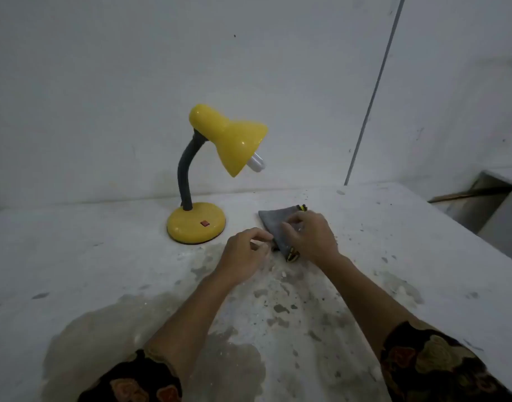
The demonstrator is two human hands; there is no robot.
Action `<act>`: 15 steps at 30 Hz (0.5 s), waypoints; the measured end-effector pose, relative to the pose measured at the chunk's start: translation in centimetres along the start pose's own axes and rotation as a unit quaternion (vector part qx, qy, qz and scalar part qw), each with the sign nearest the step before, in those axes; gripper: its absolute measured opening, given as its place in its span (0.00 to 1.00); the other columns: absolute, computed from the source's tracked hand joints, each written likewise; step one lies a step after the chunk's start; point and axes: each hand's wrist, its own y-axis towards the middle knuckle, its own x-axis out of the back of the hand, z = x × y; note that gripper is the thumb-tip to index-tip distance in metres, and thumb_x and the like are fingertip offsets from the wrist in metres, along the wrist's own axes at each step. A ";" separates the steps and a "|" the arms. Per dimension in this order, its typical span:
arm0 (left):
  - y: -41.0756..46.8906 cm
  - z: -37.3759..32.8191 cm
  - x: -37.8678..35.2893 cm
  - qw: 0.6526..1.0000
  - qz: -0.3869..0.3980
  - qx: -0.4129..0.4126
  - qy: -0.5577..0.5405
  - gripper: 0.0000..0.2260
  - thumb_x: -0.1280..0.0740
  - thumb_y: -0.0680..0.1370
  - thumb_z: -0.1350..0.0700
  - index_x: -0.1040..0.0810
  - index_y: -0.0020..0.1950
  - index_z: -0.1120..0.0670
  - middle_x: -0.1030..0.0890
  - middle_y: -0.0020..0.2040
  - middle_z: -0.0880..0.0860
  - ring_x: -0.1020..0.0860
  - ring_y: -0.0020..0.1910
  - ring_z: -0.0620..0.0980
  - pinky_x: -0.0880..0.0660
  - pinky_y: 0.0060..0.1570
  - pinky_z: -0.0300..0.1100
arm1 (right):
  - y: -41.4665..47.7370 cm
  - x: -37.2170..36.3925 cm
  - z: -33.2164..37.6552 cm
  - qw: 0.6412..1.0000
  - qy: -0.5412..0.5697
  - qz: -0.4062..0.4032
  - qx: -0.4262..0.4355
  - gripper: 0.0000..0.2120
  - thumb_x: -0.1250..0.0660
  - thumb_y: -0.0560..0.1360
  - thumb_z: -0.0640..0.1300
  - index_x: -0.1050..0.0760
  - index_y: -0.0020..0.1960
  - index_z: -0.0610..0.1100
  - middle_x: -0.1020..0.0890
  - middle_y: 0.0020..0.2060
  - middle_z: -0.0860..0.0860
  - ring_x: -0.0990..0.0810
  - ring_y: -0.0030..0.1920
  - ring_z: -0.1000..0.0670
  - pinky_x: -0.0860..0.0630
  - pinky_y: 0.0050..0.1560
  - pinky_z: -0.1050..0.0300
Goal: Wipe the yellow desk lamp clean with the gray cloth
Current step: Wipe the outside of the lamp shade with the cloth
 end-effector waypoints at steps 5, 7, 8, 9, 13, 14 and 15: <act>-0.4 1.5 -1.8 0.997 -0.058 -0.016 0.037 0.11 0.36 0.78 0.57 0.21 0.59 0.50 0.18 0.53 0.47 0.21 0.48 0.43 0.21 0.49 0.39 | 0.9 -1.8 -0.2 0.976 -0.157 0.081 -0.125 0.46 0.41 0.66 0.75 0.38 0.72 0.44 0.33 0.69 0.42 0.35 0.68 0.39 0.36 0.66 0.39; -0.2 1.7 -1.7 0.997 -0.077 -0.015 0.025 0.11 0.37 0.78 0.57 0.21 0.58 0.50 0.18 0.52 0.46 0.20 0.48 0.42 0.21 0.48 0.39 | 1.1 -2.7 0.0 0.969 -0.173 0.103 -0.145 0.51 0.44 0.64 0.78 0.41 0.73 0.44 0.35 0.70 0.41 0.37 0.69 0.38 0.40 0.66 0.37; -0.2 1.7 -1.6 0.996 -0.081 -0.013 0.020 0.11 0.37 0.77 0.57 0.20 0.58 0.51 0.18 0.52 0.46 0.20 0.47 0.41 0.21 0.47 0.37 | 1.1 -3.1 0.0 0.968 -0.182 0.099 -0.145 0.51 0.43 0.64 0.78 0.42 0.74 0.44 0.35 0.70 0.41 0.37 0.69 0.38 0.40 0.66 0.37; -0.2 1.8 -1.6 0.996 -0.085 -0.012 0.016 0.11 0.37 0.77 0.58 0.20 0.57 0.51 0.18 0.51 0.46 0.20 0.46 0.41 0.22 0.45 0.34 | 1.0 -3.4 0.2 0.969 -0.182 0.088 -0.142 0.49 0.42 0.65 0.77 0.42 0.74 0.44 0.35 0.70 0.41 0.37 0.68 0.38 0.40 0.65 0.38; -0.4 1.8 -1.4 0.995 -0.096 -0.003 -0.010 0.11 0.37 0.77 0.61 0.18 0.53 0.50 0.17 0.48 0.45 0.20 0.44 0.39 0.25 0.40 0.28 | 0.8 -3.9 1.8 0.977 -0.157 0.067 -0.127 0.34 0.36 0.70 0.62 0.37 0.71 0.47 0.30 0.65 0.41 0.33 0.65 0.39 0.36 0.63 0.40; -0.4 1.7 -1.3 0.994 -0.103 0.001 -0.024 0.11 0.36 0.77 0.61 0.18 0.53 0.49 0.17 0.47 0.45 0.20 0.44 0.39 0.24 0.41 0.30 | 0.8 -3.8 2.3 0.978 -0.157 0.061 -0.120 0.30 0.35 0.71 0.59 0.35 0.68 0.47 0.29 0.62 0.42 0.31 0.63 0.40 0.35 0.62 0.41; -0.5 1.5 -1.2 0.993 -0.110 0.009 -0.039 0.10 0.36 0.77 0.61 0.18 0.52 0.49 0.16 0.47 0.45 0.19 0.44 0.39 0.23 0.41 0.32 | 0.6 -3.7 2.8 0.979 -0.162 0.057 -0.113 0.25 0.36 0.71 0.56 0.33 0.64 0.46 0.27 0.60 0.43 0.29 0.60 0.41 0.34 0.61 0.42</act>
